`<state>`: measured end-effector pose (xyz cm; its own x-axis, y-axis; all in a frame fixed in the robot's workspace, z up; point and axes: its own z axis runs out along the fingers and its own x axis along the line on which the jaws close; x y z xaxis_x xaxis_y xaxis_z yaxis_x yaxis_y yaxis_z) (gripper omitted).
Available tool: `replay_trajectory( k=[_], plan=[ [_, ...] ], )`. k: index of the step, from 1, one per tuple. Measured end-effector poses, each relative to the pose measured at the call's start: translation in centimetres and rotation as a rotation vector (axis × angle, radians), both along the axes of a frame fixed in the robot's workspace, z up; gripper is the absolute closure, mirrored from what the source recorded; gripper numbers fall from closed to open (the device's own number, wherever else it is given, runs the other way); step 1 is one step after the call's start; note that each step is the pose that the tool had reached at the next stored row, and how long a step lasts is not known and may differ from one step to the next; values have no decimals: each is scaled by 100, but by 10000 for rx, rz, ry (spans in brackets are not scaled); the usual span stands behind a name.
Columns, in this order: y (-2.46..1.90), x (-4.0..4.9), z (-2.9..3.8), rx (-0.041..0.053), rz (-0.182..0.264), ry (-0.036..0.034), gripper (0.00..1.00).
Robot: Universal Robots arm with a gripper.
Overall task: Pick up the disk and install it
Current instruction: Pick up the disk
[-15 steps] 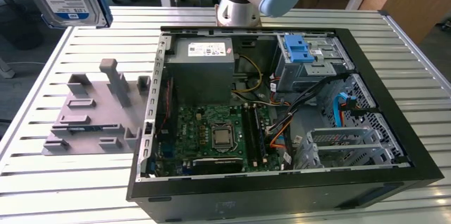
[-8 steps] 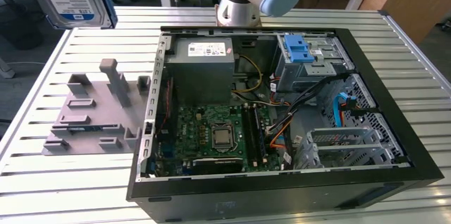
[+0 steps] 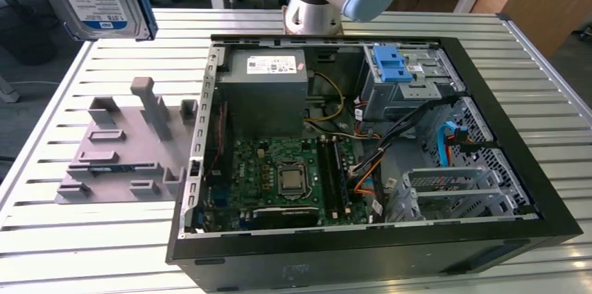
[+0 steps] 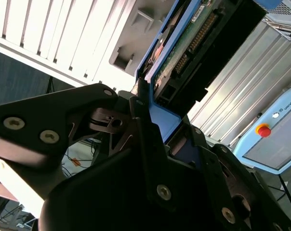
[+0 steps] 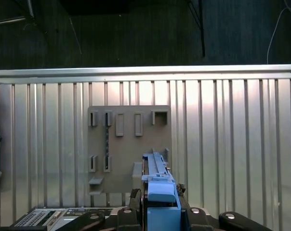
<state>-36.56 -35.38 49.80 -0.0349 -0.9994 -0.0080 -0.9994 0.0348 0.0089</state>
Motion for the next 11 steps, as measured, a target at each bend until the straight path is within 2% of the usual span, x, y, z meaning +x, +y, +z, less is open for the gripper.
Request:
replay_trajectory(
  k=[11],
  plan=[
    [-7, 0, -6, 0, 1, -1, 64]
  ],
)
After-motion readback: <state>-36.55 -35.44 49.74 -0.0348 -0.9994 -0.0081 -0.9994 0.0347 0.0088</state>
